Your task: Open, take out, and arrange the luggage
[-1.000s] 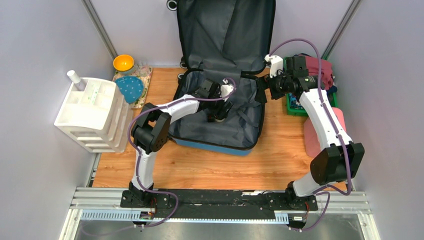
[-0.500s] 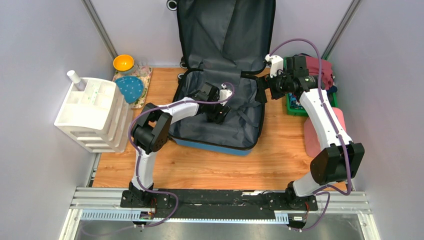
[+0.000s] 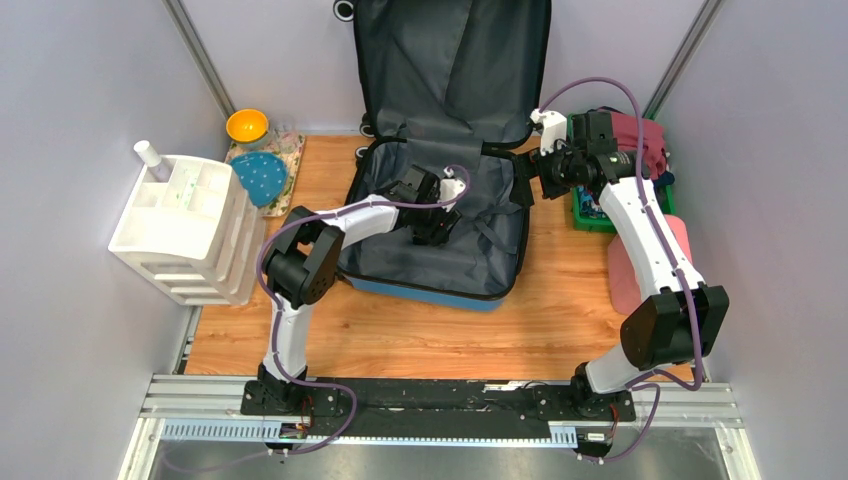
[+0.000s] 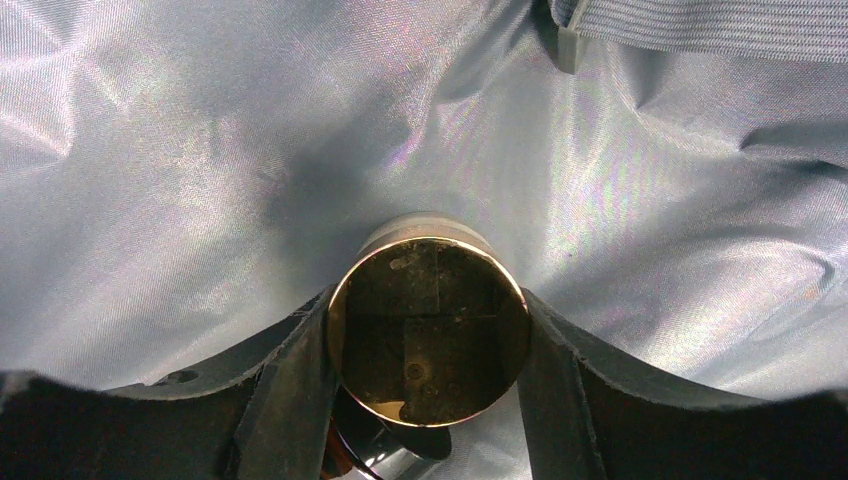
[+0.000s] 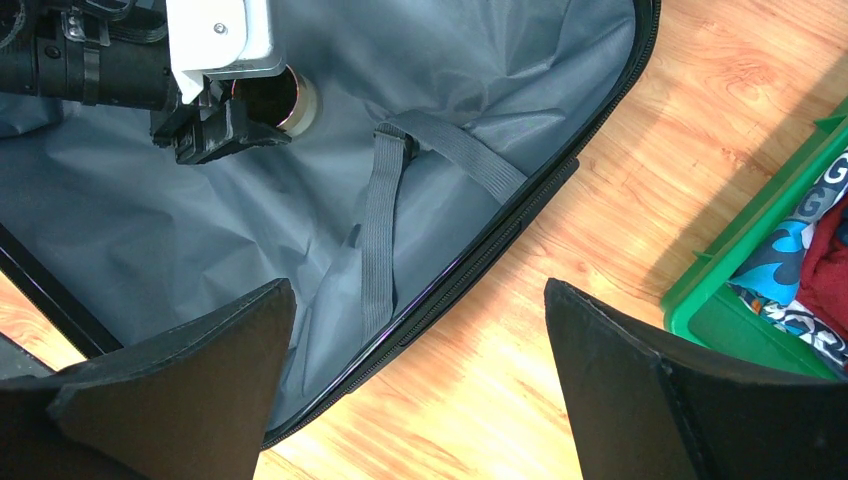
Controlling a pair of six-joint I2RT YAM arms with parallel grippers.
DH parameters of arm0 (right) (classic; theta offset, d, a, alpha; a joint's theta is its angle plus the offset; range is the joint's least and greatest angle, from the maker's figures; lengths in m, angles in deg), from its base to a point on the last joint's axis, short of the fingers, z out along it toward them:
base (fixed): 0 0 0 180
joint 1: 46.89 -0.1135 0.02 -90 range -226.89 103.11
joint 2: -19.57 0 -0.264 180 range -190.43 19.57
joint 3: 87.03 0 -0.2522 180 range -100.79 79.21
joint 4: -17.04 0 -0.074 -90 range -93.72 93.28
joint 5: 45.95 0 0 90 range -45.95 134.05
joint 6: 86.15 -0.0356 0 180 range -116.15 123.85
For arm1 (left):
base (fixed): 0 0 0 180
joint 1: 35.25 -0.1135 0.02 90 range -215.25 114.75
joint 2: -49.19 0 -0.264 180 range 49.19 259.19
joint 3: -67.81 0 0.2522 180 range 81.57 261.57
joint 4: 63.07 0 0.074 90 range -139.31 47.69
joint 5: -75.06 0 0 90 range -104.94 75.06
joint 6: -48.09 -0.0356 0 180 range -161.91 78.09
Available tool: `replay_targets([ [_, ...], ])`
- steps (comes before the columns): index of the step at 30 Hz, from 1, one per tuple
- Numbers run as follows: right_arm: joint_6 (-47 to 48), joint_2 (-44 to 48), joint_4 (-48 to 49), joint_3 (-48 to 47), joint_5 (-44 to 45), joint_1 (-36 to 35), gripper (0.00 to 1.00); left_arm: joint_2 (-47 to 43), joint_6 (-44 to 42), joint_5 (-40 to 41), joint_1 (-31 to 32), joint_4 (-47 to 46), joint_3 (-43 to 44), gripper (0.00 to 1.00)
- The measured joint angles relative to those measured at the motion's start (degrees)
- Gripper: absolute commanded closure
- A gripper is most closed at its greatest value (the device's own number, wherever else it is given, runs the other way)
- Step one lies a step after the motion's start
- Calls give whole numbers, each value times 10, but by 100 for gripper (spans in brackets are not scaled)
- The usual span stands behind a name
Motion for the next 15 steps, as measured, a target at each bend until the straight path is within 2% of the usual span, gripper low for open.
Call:
replay_targets([
  [5,-2,0,2,3,-1,0,1,-4,0,4,0,5,0,43],
  [8,-2,0,2,3,-2,0,1,-9,-1,10,1,18,9,50],
  [11,-3,0,2,3,-6,0,2,-23,-9,20,1,40,28,63],
  [12,-3,0,2,3,-8,0,2,-30,-13,23,0,47,34,72],
  [14,-4,0,3,3,-11,0,2,-54,-20,26,-2,60,43,80],
  [15,-4,-1,3,3,-14,0,2,-70,-21,26,-7,71,47,87],
])
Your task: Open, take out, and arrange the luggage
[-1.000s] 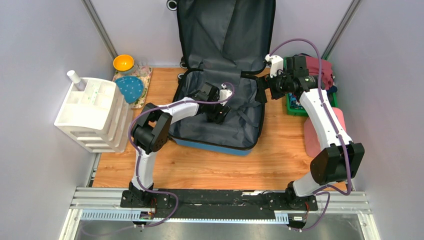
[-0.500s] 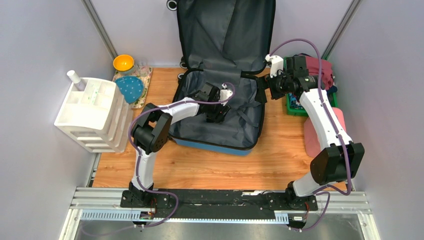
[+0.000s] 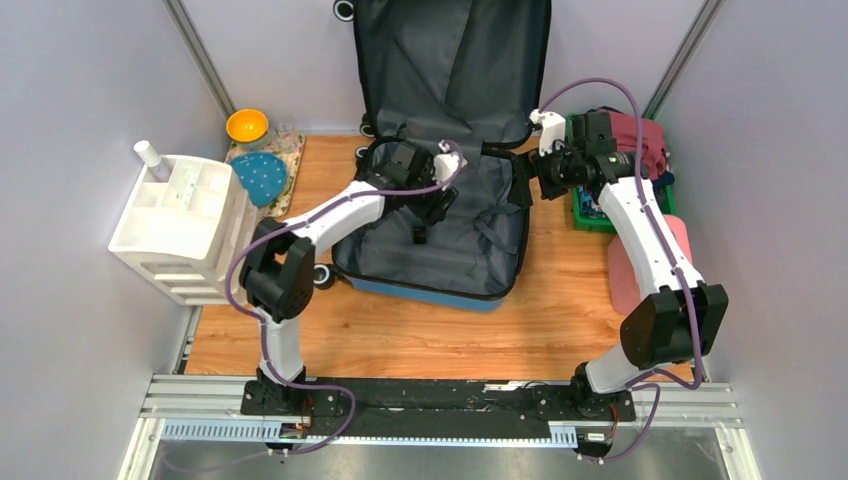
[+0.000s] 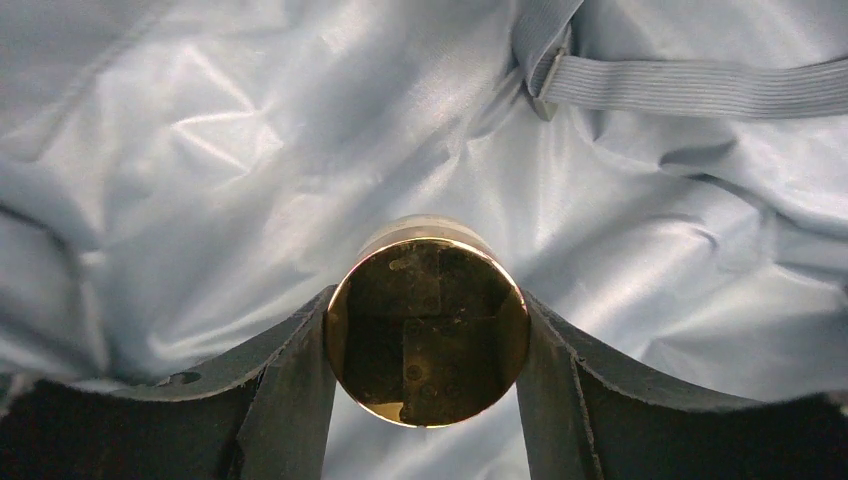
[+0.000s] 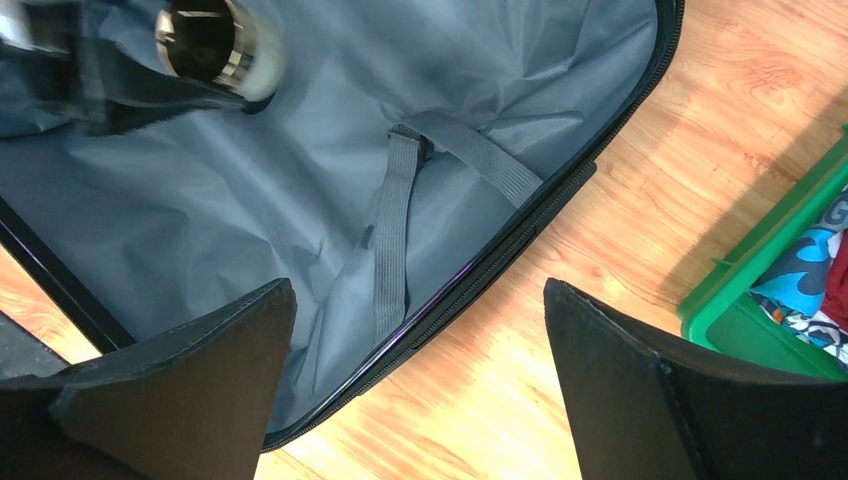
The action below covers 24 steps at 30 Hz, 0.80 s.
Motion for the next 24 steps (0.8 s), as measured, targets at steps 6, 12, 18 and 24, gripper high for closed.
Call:
replay_targets([
  [6,-5,-12,4,0,-14,0,3,-116,3,-12,-50,87,15,93],
  [12,-8,-19,5,0,-19,-4,3,-297,-8,-29,-188,156,-58,93],
  [18,-8,-20,7,0,-20,-19,3,-429,-41,-26,-312,258,-91,93],
  [24,-8,-30,9,-1,-22,-43,3,-469,-57,-22,-489,329,-87,95],
])
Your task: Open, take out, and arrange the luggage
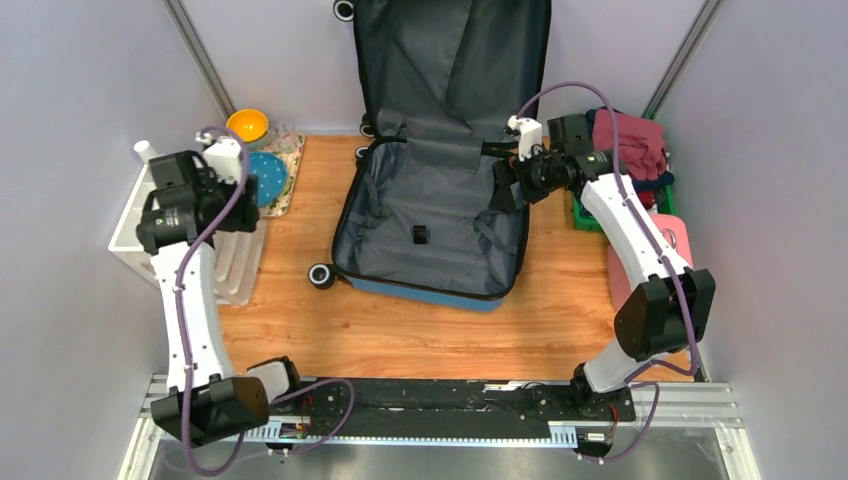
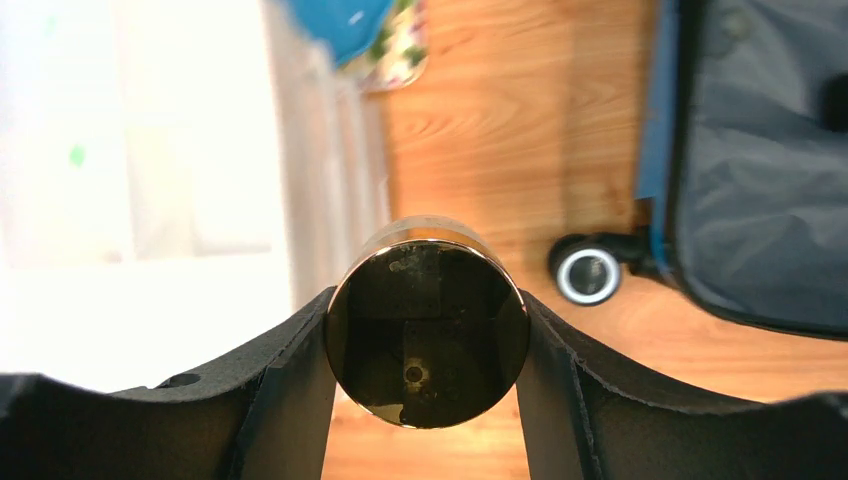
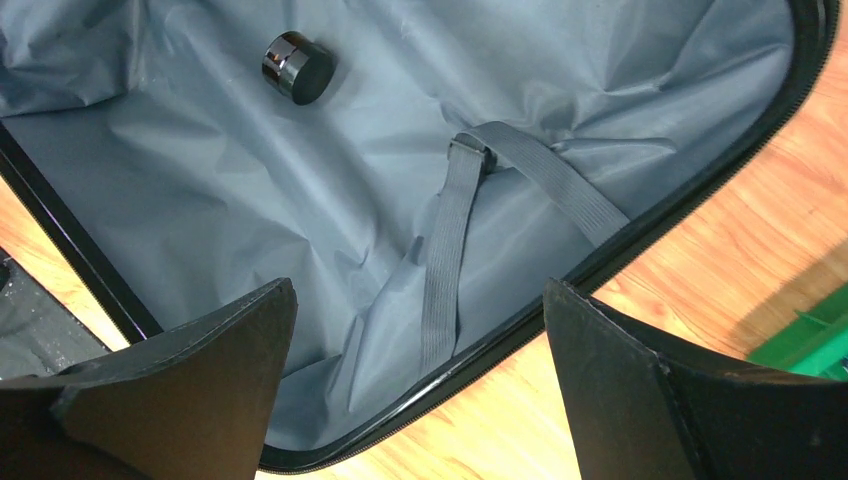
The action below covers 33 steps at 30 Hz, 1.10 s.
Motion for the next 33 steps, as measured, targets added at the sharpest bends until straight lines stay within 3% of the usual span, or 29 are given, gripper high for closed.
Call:
replay_targets([
  [5,0,-17,-1,-12,0,-18,3,12,-3,-1,-129,36,10,95],
  [15,0,-31,-3,-49,1,-33,3,62,-45,-23,-268,62,90,95],
  [28,0,-38,-5,-54,13,-40,2,136,-94,-31,-313,45,104,92],
  [31,0,-38,-5,-54,16,-41,2,146,-103,-27,-316,30,101,82],
  [32,0,-38,-5,-54,16,-41,2,150,-106,-26,-316,26,100,70],
  [33,0,-38,-5,-54,17,-42,2,155,-109,-24,-317,22,99,65],
])
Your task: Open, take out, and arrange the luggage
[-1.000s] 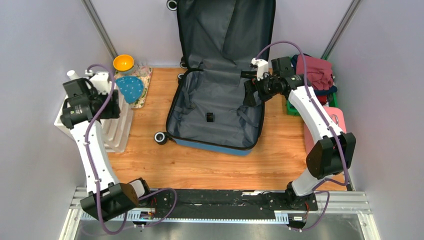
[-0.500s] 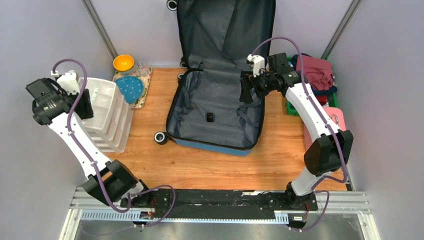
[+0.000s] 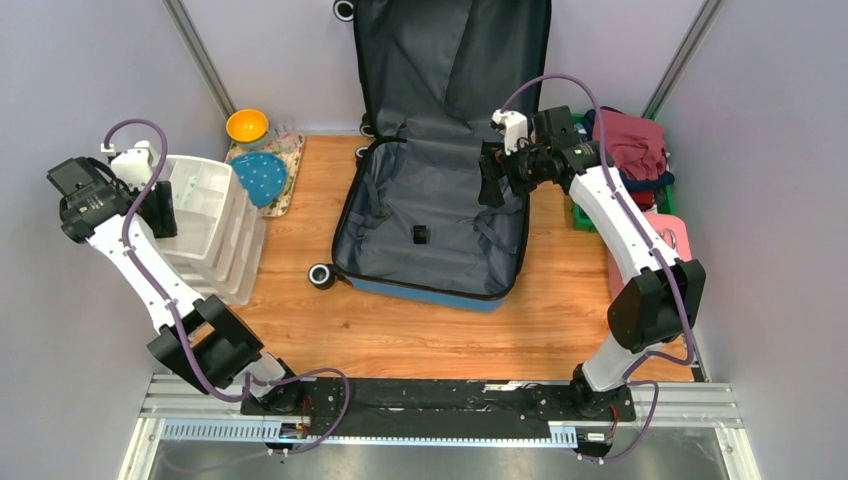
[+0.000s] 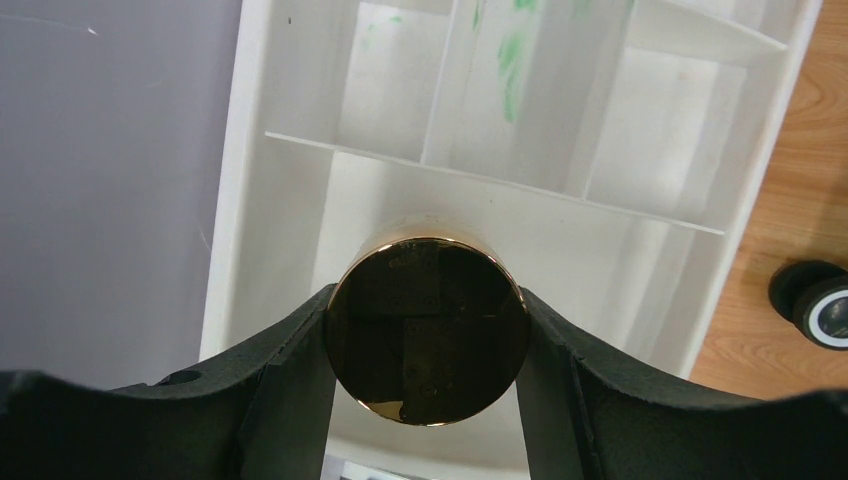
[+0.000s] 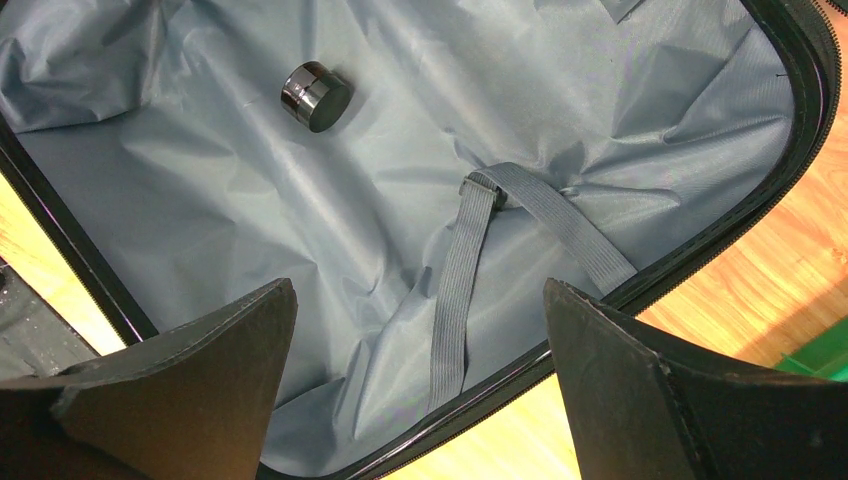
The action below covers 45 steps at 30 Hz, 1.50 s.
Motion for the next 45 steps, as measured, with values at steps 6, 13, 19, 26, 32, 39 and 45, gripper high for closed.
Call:
replay_targets([
  [6,0,0,0,0,5,-5,2,21,-14,8,-2,-15,0,39],
  [13,0,-6,0,0,5,-8,2,22,-24,13,-2,-38,0,18],
  [19,0,-8,0,0,6,-9,2,21,-31,21,-2,-47,5,17],
  [26,2,-9,0,0,5,-9,3,10,-22,-43,14,-24,66,17],
  [32,3,-15,-1,0,4,-17,4,-47,14,-119,120,-24,61,19],
  [39,6,-17,-3,0,0,-26,4,-82,88,-179,392,-63,-64,23],
  [45,33,-17,0,19,-19,-28,8,-25,154,-228,516,-138,-125,23],
])
